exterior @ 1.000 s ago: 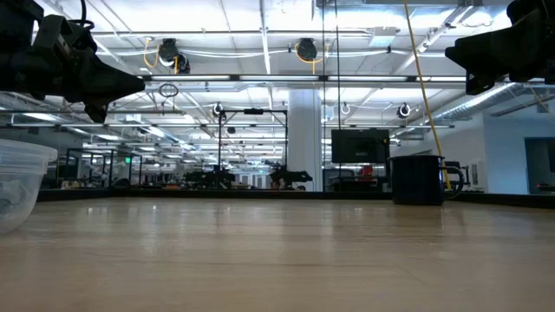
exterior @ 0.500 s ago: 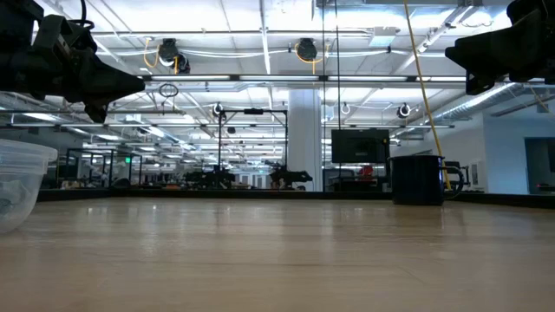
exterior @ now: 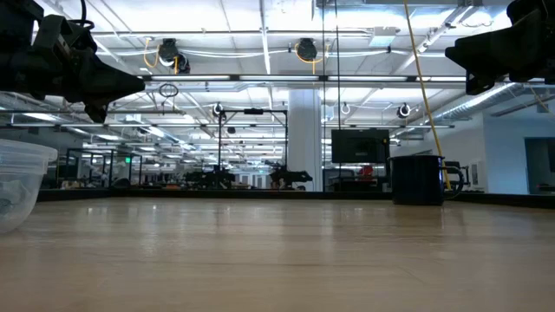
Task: Pick and place Stevia / Truvia into bins
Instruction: Return to Home Position
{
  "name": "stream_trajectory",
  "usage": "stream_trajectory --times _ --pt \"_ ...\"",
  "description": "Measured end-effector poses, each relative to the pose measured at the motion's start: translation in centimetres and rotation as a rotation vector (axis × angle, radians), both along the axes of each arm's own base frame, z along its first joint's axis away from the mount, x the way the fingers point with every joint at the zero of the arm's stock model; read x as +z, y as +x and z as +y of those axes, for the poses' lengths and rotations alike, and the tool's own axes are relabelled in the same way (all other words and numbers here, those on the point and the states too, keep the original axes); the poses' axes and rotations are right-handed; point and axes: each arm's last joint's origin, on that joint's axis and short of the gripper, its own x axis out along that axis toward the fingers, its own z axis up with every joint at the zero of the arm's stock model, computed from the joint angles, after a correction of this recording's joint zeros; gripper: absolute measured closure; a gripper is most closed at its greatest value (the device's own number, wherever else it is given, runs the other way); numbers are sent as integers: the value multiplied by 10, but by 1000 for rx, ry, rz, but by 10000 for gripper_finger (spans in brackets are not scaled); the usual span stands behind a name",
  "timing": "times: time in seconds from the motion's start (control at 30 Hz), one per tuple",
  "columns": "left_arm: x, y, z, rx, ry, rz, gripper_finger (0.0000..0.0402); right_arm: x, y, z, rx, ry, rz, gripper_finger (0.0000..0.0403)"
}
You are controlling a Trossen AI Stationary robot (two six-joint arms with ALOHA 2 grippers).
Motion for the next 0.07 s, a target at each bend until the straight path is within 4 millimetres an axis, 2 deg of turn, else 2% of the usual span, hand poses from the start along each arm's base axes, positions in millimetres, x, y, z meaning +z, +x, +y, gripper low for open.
stream_trajectory --times 0.07 --pt "0 0 0 0 0 0 366 0 0 0 0 0 0 316"
